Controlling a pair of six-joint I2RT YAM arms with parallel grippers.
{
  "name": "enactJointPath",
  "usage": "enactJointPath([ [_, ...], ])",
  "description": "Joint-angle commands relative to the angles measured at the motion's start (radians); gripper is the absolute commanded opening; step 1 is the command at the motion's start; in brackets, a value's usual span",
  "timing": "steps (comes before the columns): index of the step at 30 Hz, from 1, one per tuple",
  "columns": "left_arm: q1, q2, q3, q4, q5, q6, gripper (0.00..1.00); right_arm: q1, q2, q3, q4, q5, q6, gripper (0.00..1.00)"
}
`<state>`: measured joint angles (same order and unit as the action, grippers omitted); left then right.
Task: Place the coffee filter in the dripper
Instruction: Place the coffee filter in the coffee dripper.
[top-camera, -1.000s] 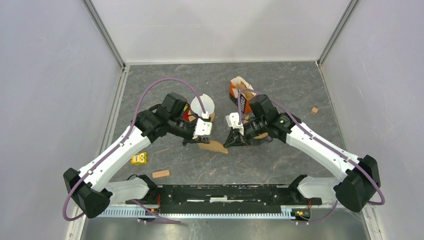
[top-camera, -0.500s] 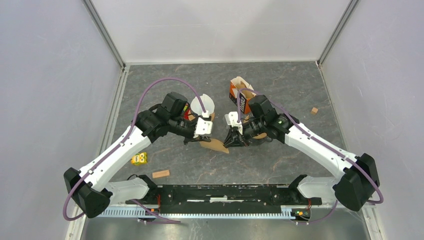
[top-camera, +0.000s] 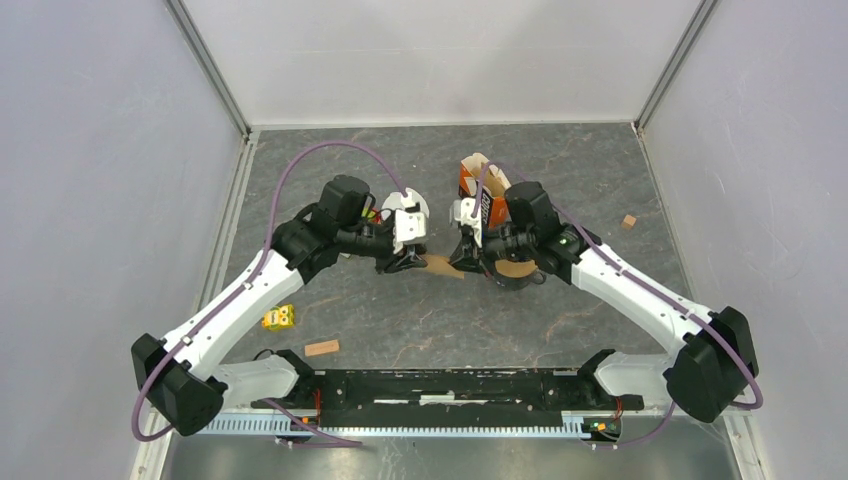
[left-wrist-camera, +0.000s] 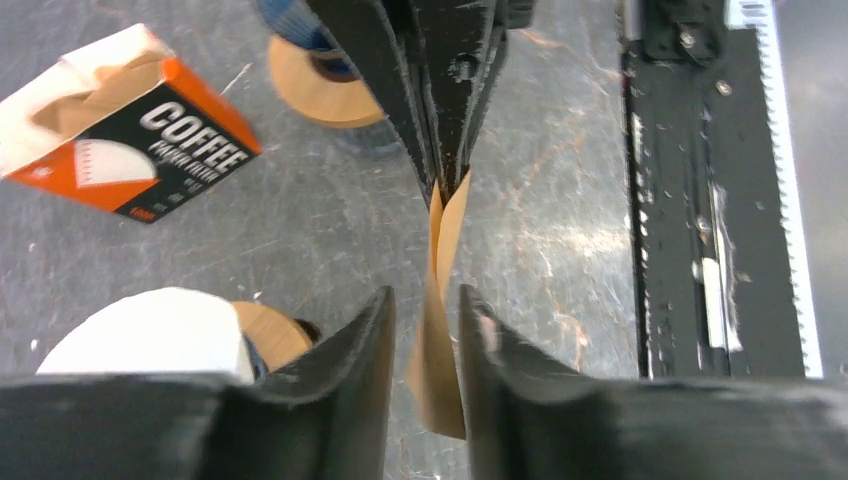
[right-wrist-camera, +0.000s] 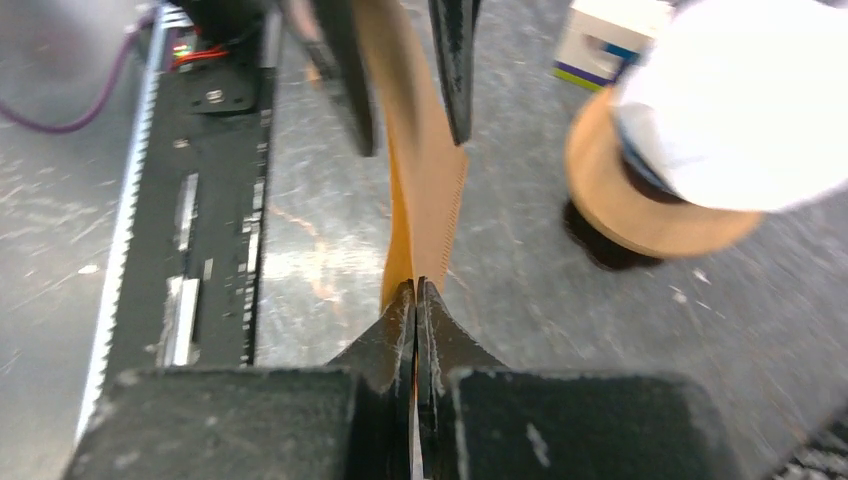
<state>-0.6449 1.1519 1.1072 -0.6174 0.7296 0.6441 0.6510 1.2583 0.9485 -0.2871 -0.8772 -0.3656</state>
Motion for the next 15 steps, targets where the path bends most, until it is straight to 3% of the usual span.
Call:
enactJointPath([
  [1, 0.023, 0.029, 0.056, 0.189, -0.154, -0.223, 0.55, -0.027, -0.038, 0.111, 0.034, 0.233, 0.058, 0.0],
  [3, 0.026, 0.052, 0.115, 0.226, -0.268, -0.318, 0.76, -0.027, -0.043, 0.165, 0.022, 0.366, 0.069, 0.0],
  [6, 0.027, 0.089, 0.209, 0.254, -0.417, -0.443, 0.92, -0.028, -0.038, 0.231, 0.015, 0.548, 0.115, 0.0],
  [10, 0.033, 0.144, 0.309, 0.275, -0.557, -0.648, 0.96, -0.027, -0.026, 0.279, 0.025, 0.719, 0.162, 0.0],
  [15, 0.045, 0.203, 0.348, 0.289, -0.549, -0.918, 0.94, -0.024, 0.002, 0.341, 0.049, 0.859, 0.256, 0.0],
])
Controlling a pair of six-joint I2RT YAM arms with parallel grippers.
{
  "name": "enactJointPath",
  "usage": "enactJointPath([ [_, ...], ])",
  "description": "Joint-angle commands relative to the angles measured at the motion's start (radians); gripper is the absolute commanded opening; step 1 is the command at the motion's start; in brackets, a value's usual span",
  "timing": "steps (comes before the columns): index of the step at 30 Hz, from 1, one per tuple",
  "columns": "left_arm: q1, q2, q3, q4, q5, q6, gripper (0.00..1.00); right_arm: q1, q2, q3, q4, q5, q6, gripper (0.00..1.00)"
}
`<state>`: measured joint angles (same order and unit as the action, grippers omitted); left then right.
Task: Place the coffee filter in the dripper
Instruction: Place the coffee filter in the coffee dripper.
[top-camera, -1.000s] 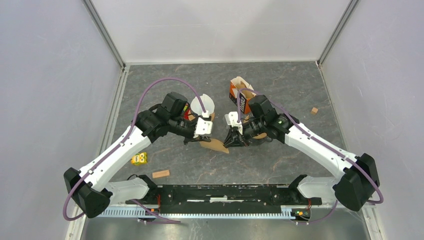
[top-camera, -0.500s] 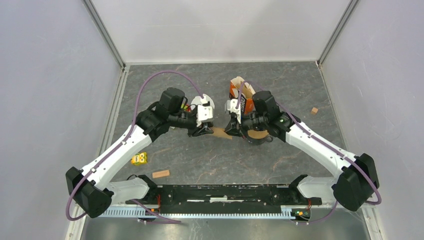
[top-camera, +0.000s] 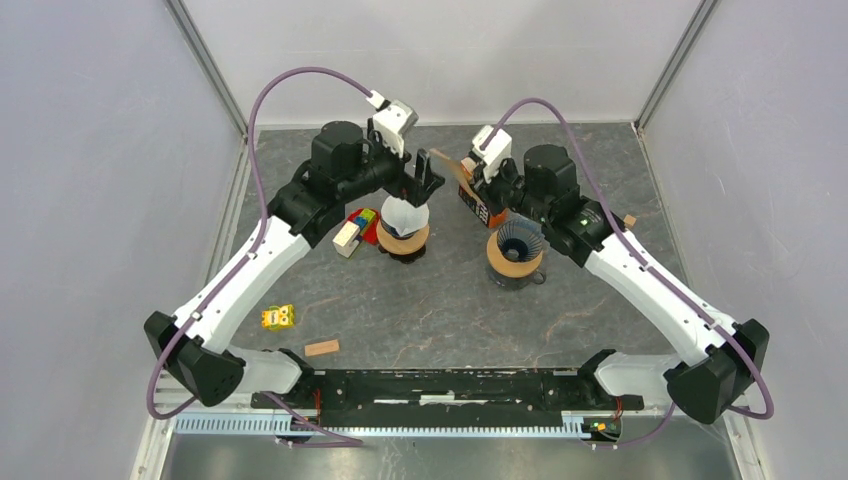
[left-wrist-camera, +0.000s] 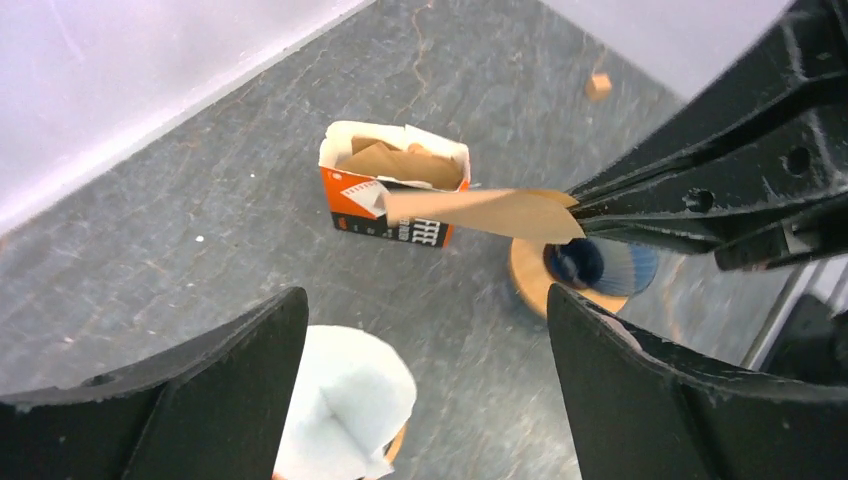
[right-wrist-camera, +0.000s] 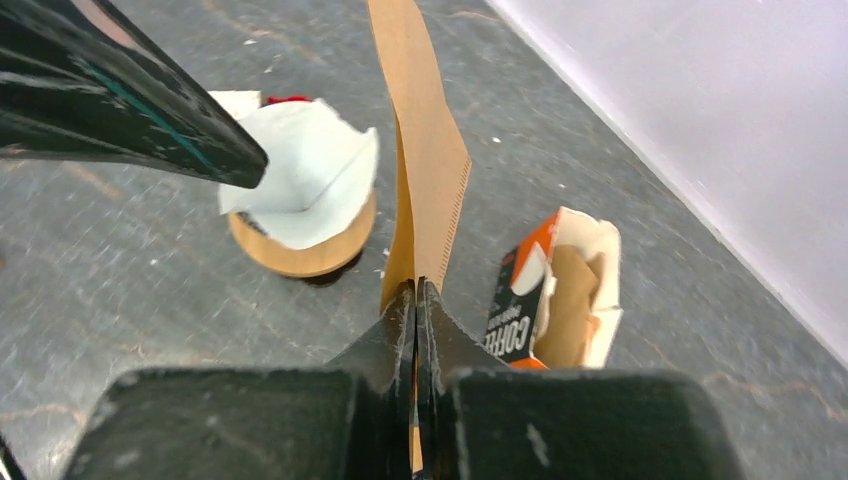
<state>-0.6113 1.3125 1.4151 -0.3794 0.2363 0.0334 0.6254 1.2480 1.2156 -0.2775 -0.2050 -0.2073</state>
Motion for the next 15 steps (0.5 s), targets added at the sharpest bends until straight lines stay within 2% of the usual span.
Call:
enactJointPath([
  [1, 0.014, 0.054, 0.041, 0.057, -0.036, -0.357, 0.93, 0.004, 0.018, 0.083, 0.042, 0.198, 0.113, 0.0],
  [8, 0.015, 0.131, 0.074, 0.095, 0.071, -0.575, 0.84, 0.044, 0.061, 0.071, 0.072, 0.286, 0.177, 0.0],
  [15, 0.014, 0.137, 0.067, 0.123, 0.1, -0.609, 0.82, 0.063, 0.084, 0.061, 0.083, 0.308, 0.186, 0.0],
])
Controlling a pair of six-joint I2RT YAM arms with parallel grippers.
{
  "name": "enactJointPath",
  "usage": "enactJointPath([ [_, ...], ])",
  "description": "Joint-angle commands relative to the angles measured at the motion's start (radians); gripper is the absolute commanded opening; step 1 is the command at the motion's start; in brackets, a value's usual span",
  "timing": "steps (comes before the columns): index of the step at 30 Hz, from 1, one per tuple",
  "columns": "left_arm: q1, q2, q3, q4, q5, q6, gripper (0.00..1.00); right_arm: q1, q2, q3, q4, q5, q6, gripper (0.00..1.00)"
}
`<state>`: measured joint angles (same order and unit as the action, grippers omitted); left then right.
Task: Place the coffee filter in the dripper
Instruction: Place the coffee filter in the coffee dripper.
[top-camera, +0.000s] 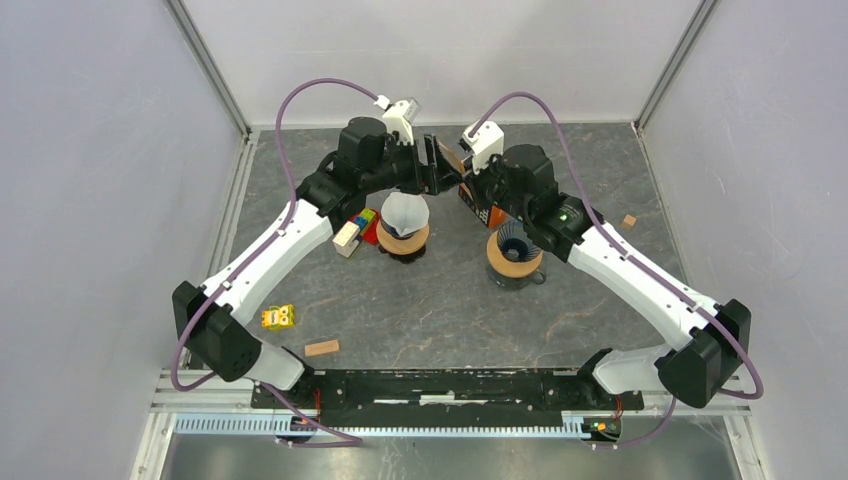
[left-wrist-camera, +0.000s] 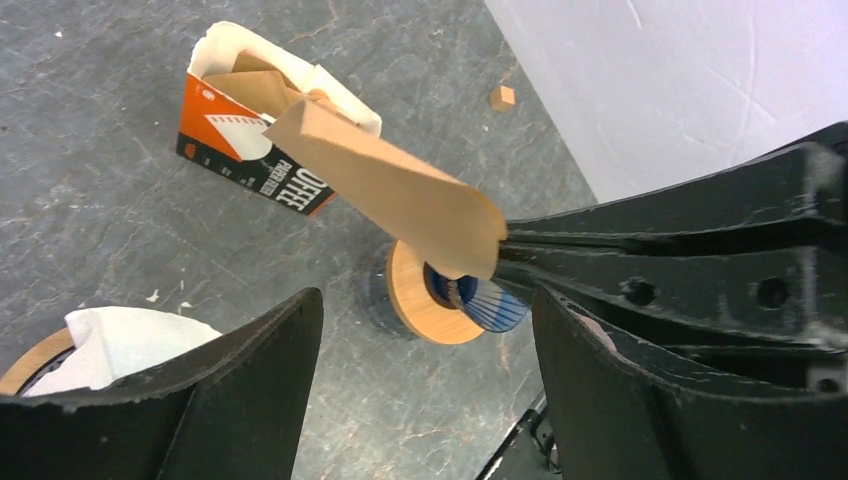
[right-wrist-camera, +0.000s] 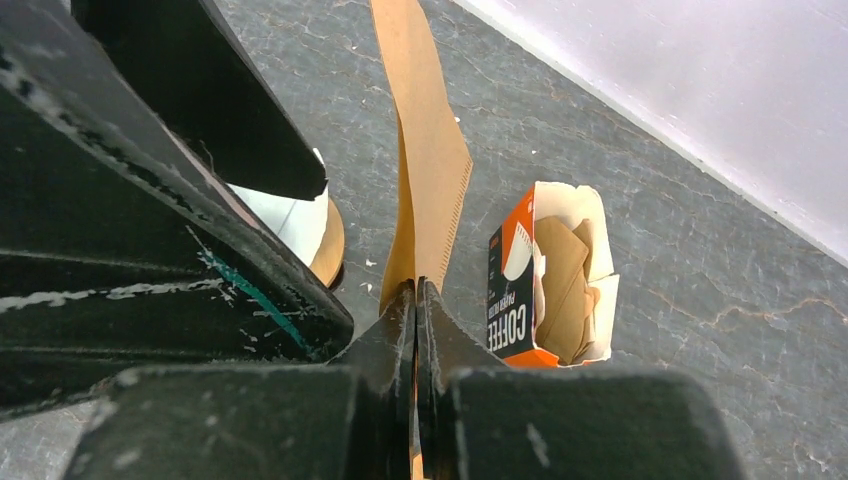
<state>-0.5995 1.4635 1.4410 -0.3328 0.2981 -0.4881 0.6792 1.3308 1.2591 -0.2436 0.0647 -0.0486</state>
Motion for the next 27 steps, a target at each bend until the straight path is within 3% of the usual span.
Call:
enactJointPath([
  [1, 0.002, -0.012, 0.041, 0.075, 0.033, -0.086, 0.81, 0.011, 0.002, 0.015, 0.05, 0.036, 0.028, 0.0],
  [12, 0.006, 0.01, 0.021, 0.098, 0.007, -0.077, 0.68, 0.017, -0.004, -0.008, 0.061, 0.004, 0.033, 0.0],
  [27, 0.005, 0.034, 0.032, 0.101, 0.0, -0.045, 0.6, 0.019, -0.008, -0.016, 0.064, -0.01, 0.042, 0.0],
])
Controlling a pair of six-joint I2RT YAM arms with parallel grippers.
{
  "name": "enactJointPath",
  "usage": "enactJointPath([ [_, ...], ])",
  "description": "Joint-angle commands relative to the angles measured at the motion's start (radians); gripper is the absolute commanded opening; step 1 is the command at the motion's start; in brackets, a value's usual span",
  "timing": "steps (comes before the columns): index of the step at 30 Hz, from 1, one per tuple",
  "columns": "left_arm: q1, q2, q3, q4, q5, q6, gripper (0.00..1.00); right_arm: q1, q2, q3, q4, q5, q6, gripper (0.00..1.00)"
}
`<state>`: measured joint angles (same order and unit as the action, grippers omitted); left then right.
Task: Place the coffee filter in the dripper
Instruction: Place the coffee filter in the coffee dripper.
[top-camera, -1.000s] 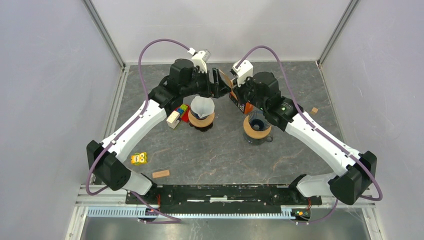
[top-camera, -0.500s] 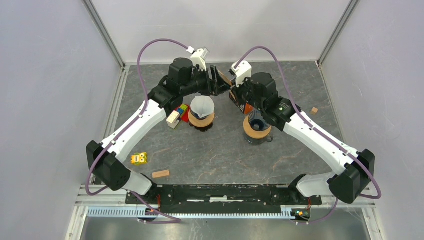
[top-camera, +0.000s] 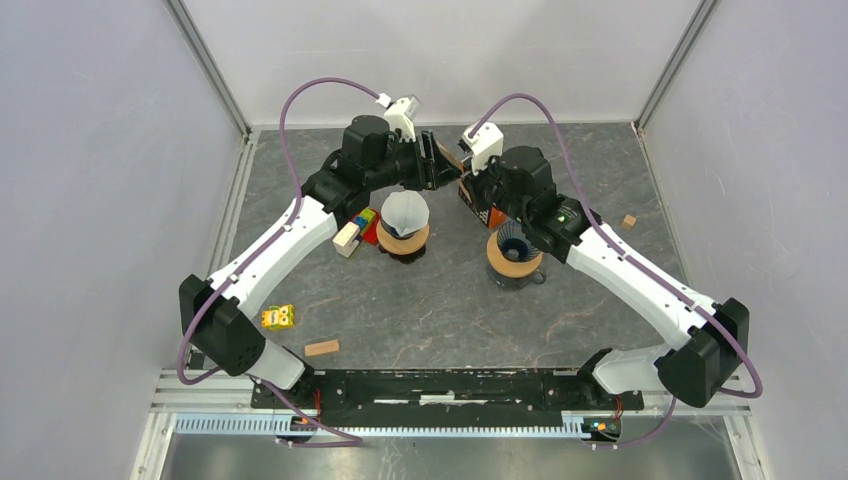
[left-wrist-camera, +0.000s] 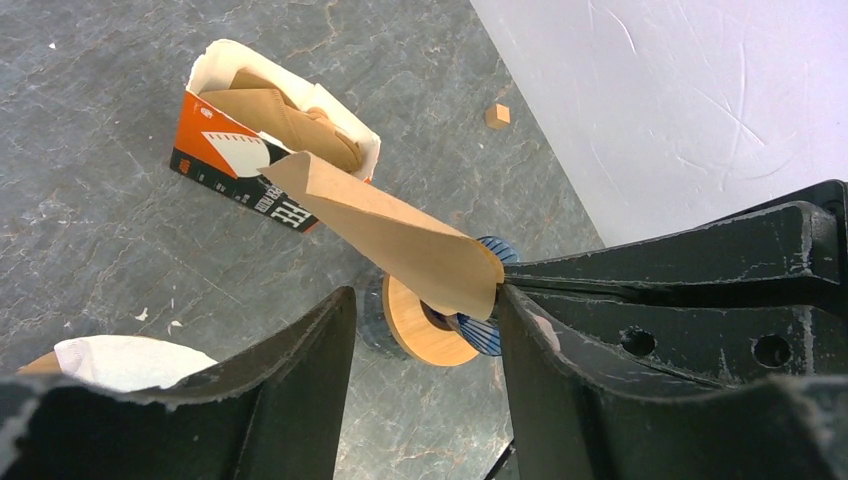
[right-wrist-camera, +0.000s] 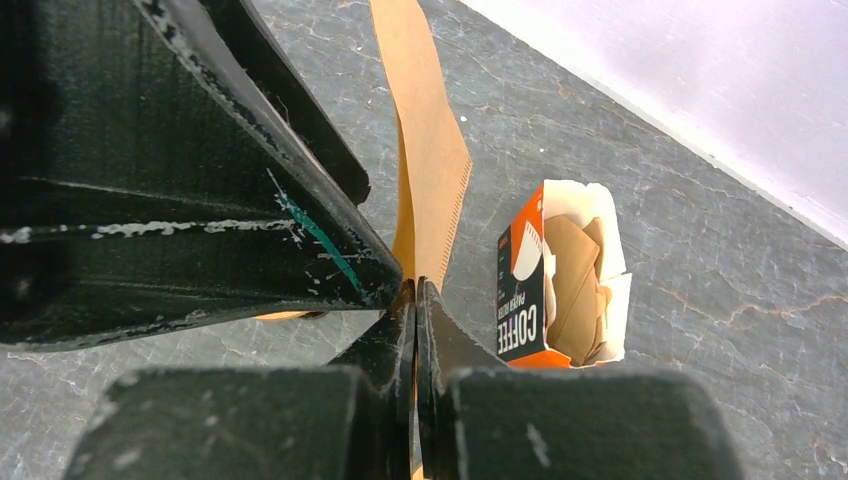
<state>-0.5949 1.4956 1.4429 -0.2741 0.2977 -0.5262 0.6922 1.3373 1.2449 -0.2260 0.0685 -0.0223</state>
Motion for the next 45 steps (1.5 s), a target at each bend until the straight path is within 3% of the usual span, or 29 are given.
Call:
enactJointPath([
  [1, 0.001, 0.002, 0.028, 0.043, -0.001, -0.003, 0.6, 0.006, -0.014, -0.002, 0.047, -0.012, 0.015, 0.0],
  [33, 0.003, 0.002, -0.026, 0.105, 0.031, 0.084, 0.47, 0.006, -0.052, -0.037, 0.057, -0.019, 0.005, 0.0],
  [45, 0.003, 0.023, 0.014, 0.035, -0.06, 0.121, 0.41, 0.006, -0.039, -0.033, 0.055, -0.027, 0.006, 0.0],
])
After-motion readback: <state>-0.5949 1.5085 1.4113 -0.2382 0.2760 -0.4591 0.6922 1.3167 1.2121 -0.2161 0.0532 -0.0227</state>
